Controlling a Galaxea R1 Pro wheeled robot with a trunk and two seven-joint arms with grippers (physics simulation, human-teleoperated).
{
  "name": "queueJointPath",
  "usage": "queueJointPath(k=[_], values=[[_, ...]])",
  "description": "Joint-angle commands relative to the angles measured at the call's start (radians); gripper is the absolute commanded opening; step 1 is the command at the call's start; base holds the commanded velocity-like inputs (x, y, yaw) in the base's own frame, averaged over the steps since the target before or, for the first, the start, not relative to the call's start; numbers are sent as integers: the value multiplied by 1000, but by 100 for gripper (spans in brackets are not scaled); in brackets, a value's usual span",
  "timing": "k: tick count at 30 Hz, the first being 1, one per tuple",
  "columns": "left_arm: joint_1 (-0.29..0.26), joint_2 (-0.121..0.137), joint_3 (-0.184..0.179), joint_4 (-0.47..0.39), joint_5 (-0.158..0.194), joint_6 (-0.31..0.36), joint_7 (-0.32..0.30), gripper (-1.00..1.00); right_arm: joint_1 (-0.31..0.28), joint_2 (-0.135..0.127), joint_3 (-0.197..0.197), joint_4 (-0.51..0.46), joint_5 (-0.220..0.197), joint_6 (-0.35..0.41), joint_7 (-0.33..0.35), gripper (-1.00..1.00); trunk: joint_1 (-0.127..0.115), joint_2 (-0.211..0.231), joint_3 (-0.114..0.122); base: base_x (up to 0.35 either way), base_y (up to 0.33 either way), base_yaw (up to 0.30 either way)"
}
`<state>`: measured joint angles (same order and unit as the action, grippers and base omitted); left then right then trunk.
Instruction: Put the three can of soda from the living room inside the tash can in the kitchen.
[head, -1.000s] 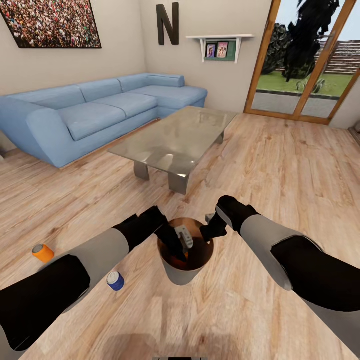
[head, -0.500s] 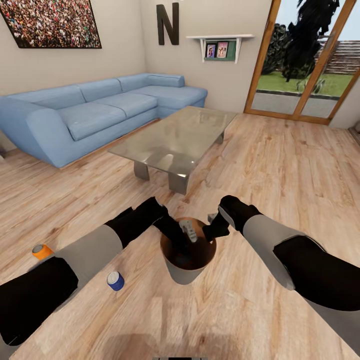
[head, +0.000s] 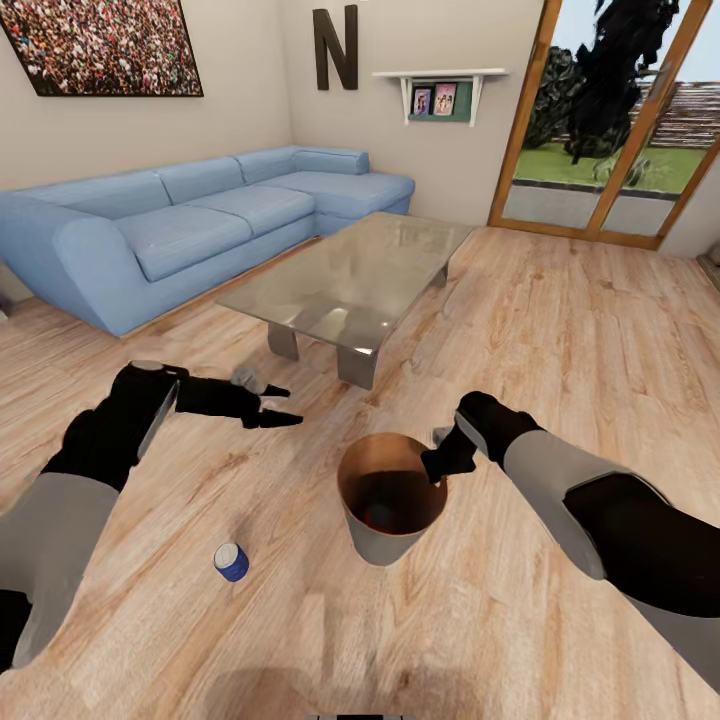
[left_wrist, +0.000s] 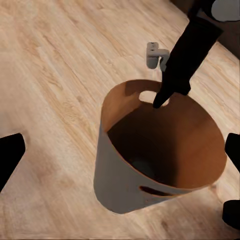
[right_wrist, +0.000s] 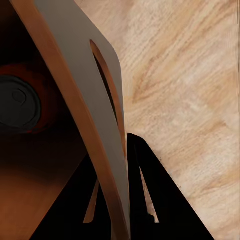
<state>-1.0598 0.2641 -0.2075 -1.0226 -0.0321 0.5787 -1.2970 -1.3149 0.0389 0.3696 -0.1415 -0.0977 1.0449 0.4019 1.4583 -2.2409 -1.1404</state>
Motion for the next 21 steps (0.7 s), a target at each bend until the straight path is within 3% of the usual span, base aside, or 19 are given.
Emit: queueJointPath(k=[1,2,3,6,7,11,12,13,14,15,16,17,18,19,21], values=[[30,1,9,1,0,-26,26,100,0,-8,-5,-1,-13,2,6,-100,0,0,0,0,0,0],[57,2,16,2,-1,-55,59,100,1,-16,-5,-2,-13,2,5,-100,0,0,0,0,0,0],[110,3,25,4,-2,-114,140,100,1,-34,-5,-5,-13,2,4,-100,0,0,0,0,0,0],[191,2,32,7,-2,-188,275,100,2,-63,-5,-8,-13,2,4,-100,0,0,0,0,0,0],[245,0,35,11,-2,-232,361,100,3,-81,-5,-9,-13,2,6,-100,0,0,0,0,0,0],[340,-3,38,38,-2,-343,519,100,8,-116,-8,-10,-15,2,11,-100,0,0,0,0,0,0],[379,-5,39,67,-1,-407,597,100,16,-134,-11,-11,-17,2,13,-100,0,0,0,0,0,0],[396,-5,40,88,1,-442,638,100,22,-143,-12,-11,-18,2,13,-100,0,0,0,0,0,0],[431,-8,43,152,6,-544,770,100,44,-166,-15,-11,-20,-2,15,-100,0,0,0,0,0,0],[446,-10,47,184,15,-603,859,100,55,-176,-17,-12,-21,-18,16,-100,0,0,0,0,0,0],[451,-12,49,197,24,-630,901,100,60,-181,-17,-12,-21,-24,16,-100,0,0,0,0,0,0],[459,-18,52,222,50,-681,977,100,73,-195,-18,-12,-22,-39,17,-100,0,0,0,0,0,0],[462,-21,54,237,66,-706,1010,100,81,-202,-18,-12,-22,-51,17,-100,0,0,0,0,0,0],[467,-29,56,287,105,-770,1080,100,108,-222,-21,-12,-29,-109,18,-100,0,0,0,0,0,0],[469,-33,56,316,120,-802,1108,100,121,-231,-26,-11,-37,-143,18,-100,0,0,0,0,0,0]])
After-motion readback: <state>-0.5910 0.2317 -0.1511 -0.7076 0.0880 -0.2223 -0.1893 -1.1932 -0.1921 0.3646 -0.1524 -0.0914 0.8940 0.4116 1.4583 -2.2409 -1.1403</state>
